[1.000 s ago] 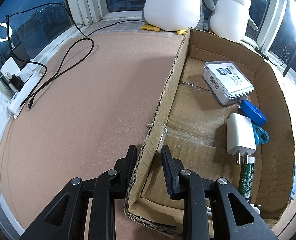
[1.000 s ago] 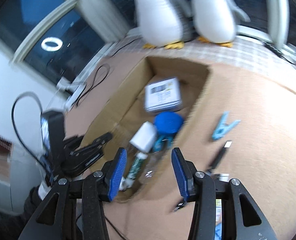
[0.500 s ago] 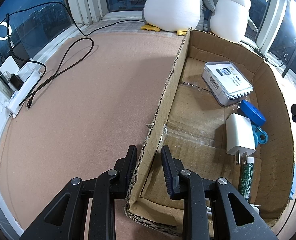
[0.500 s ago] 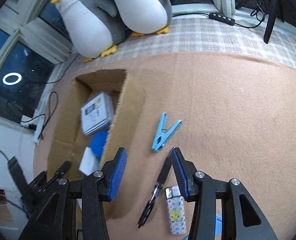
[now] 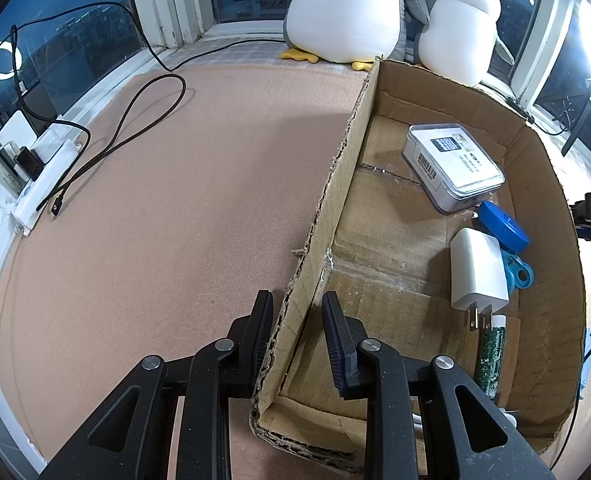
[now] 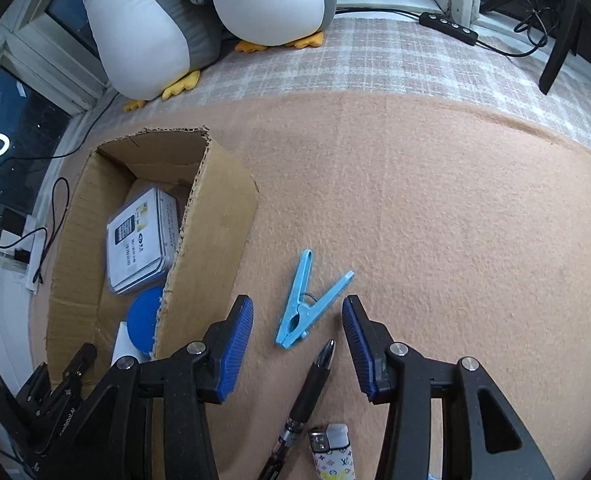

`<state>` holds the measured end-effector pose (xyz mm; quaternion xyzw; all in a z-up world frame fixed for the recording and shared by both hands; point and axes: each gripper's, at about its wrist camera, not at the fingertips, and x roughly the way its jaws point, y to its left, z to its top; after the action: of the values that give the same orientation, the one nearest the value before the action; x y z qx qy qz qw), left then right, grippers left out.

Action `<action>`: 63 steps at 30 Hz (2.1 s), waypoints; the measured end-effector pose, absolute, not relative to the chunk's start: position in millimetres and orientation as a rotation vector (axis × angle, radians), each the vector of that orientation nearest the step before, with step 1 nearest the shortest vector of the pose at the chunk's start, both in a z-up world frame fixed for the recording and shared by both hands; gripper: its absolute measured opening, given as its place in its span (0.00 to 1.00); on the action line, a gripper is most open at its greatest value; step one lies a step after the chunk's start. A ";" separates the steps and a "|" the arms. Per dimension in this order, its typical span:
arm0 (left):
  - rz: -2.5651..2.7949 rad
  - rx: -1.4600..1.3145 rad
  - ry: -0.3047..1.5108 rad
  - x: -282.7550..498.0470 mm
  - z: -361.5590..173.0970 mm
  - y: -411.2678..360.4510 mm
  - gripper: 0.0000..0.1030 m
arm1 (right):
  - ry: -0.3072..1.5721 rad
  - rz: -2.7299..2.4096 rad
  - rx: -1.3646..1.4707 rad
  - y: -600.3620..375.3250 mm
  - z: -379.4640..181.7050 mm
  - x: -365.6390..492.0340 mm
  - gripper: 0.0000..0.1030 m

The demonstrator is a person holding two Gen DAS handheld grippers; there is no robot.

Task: Organize rigid objects
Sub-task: 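Move the right gripper back to the light blue clothespin, then grasp the light blue clothespin with the right gripper, then carry the light blue clothespin into the box and open the right gripper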

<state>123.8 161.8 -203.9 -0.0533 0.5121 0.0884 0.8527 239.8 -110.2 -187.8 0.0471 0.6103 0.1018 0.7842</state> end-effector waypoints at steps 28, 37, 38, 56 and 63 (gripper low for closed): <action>0.184 -0.115 1.072 122.5 -205.3 163.4 0.27 | 1.232 0.215 0.131 -133.3 -166.1 220.7 0.20; 0.186 -0.113 1.071 122.2 -205.0 162.3 0.27 | 1.172 0.286 0.190 -132.0 -138.3 201.8 0.20; 0.185 -0.113 1.071 122.1 -205.1 162.5 0.27 | 1.165 0.304 0.191 -127.2 -134.5 200.1 0.20; 0.187 -0.126 1.065 121.4 -204.6 164.0 0.27 | 1.205 0.552 0.039 10.3 -143.5 194.1 0.20; 0.186 -0.129 1.063 120.6 -204.9 164.2 0.27 | 1.231 0.566 0.053 25.1 -156.4 196.8 0.20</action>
<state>120.6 164.2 -204.9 -0.0614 0.5057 0.0887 0.8559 196.8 25.1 -156.4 0.0244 0.5694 0.2617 0.7789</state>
